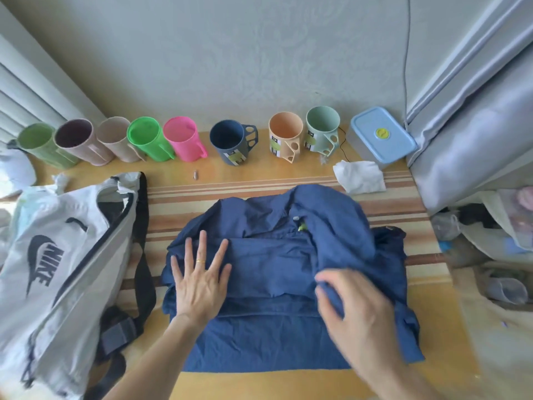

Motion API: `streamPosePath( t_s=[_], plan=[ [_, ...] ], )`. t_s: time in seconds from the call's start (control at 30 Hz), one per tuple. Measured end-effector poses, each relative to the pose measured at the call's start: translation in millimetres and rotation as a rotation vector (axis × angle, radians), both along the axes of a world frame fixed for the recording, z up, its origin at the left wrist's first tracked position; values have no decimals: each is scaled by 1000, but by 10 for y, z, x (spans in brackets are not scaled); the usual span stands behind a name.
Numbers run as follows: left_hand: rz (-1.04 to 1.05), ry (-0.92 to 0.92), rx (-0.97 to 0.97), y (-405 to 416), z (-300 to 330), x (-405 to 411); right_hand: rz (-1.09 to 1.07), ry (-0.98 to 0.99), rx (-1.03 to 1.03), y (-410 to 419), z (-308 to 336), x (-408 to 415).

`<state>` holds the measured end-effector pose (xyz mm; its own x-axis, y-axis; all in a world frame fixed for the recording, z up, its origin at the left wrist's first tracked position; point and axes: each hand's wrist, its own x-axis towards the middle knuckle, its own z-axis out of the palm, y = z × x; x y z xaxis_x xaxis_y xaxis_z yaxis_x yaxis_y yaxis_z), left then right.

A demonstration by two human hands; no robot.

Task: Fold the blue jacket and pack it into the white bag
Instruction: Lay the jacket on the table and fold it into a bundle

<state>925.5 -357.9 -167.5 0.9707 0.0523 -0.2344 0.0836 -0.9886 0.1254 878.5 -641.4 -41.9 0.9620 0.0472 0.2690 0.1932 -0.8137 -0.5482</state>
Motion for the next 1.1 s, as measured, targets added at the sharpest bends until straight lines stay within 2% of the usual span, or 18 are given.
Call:
streamPosePath(
  t_s=[0.03,0.1,0.17,0.2,0.27,0.33,0.4,0.43,0.5,0.57,0.63,0.7,0.8,0.87,0.93,1.0,1.03,1.1],
  plan=[
    [22,56,-13,16,-26,5,66,27,-20,101,-129,-230],
    [69,55,-53,-20,4,-6,210,150,-57,230,-449,-618],
    [123,-76,-160,-172,161,-46,343,323,-163,275,-679,-890],
    [157,-156,-246,-284,260,-77,356,349,-198,262,-745,-970],
    [301,-159,-512,-554,487,-101,259,272,-105,244,-664,-994],
    [521,53,-816,-832,718,-27,53,87,11,234,-477,-872],
    [749,277,-1013,-1081,897,131,-256,72,151,165,-366,-617],
    [819,349,-1068,-1177,933,205,-424,143,245,97,-402,-456],
    [813,387,-1106,-1321,929,324,-656,445,458,-11,-470,-142],
    [800,365,-1077,-1390,858,406,-590,691,552,-82,-534,109],
    [848,334,-1145,-1326,828,409,-423,805,495,-104,-553,231],
    [895,298,-1349,-1143,815,326,-318,728,398,-139,-514,268],
    [810,361,-1688,-830,799,51,-140,348,216,-242,-428,199],
    [763,474,-1652,-689,793,-155,34,136,20,-287,-385,66],
    [754,587,-1462,-592,716,-288,191,121,-117,-333,-414,-81],
    [822,613,-1259,-526,677,-271,291,300,-224,-369,-501,-242],
    [874,569,-1202,-513,673,-196,310,417,-270,-377,-548,-309],
    [957,443,-1173,-511,679,61,282,655,-176,-359,-607,-414]
  ],
)
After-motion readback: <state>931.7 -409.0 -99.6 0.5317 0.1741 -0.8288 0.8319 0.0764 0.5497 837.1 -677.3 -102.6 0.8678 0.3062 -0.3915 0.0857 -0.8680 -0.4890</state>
